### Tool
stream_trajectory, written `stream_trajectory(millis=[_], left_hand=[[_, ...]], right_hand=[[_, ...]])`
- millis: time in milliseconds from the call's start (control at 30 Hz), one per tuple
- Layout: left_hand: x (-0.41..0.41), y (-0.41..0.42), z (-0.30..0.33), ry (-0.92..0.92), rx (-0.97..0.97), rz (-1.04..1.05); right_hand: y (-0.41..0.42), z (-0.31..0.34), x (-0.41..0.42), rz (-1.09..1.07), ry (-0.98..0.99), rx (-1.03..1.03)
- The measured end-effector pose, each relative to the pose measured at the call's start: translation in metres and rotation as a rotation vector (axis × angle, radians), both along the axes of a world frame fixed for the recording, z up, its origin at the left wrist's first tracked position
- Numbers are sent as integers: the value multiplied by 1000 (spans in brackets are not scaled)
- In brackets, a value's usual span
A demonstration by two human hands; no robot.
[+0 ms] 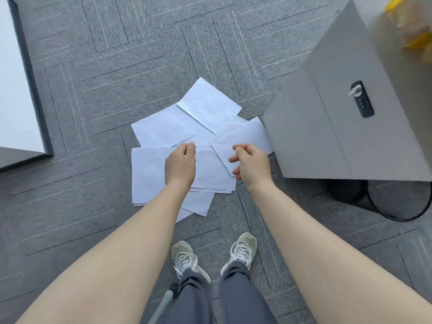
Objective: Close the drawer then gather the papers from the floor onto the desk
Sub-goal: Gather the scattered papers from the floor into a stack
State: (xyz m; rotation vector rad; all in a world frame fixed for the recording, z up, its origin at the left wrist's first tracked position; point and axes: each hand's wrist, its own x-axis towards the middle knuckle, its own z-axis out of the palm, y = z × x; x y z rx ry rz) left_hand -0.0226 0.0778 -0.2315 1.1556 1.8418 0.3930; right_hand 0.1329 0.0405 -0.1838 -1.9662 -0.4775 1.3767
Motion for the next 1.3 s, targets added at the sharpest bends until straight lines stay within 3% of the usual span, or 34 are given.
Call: stream_trajectory(millis=[400,733,1000,1300], left_hand=[[-118,-53,-153,-54,-130,170],[-142,-66,-303,-127,-280,187],[-143,-41,-397,-60,-260,145],[-140,1,-458,113,-170,4]], right_hand=[[-10,-153,-93,242,-57,-86],[-4,-295,-103,453,-232,-75],[7,-394,-94,719,-385,-65],[28,-473,-59,936,-664,-113]])
